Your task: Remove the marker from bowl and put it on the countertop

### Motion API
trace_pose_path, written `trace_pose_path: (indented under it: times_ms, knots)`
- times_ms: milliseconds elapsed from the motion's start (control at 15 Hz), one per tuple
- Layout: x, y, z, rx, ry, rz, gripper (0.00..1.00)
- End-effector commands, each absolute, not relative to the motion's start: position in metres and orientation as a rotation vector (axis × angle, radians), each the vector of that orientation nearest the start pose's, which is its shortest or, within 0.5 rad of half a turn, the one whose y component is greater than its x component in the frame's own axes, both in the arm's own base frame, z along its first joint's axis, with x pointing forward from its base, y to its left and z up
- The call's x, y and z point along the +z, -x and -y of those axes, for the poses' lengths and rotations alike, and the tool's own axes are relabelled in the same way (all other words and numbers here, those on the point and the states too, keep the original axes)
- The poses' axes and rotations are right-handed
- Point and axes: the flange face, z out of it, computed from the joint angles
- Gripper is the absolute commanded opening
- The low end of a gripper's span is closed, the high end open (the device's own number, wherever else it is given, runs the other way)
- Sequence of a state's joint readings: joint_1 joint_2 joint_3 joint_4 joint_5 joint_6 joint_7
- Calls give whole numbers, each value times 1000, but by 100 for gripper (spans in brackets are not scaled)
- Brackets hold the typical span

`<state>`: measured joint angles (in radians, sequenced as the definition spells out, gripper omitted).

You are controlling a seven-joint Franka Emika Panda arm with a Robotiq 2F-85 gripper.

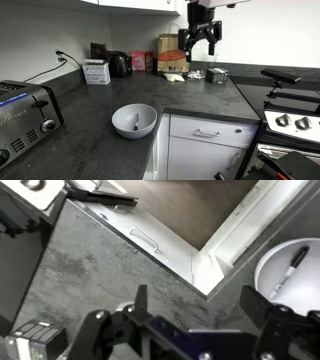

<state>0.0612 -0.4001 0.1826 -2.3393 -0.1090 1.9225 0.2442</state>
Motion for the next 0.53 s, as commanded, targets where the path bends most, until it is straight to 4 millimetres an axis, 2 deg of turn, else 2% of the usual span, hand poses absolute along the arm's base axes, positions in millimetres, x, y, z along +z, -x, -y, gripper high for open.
trace_pose_path:
  times_ms: [0,133,267,333,467]
  knots:
    - [457,-474,-152,-24,3249,-264,100]
    - [437,-501,-185,-14,3189,-351,100]
    - [418,-521,-215,-10,3136,-320,100]
    - [407,-528,-227,9,3111,-366,100]
    - [384,-536,-251,51,3099,-314,100]
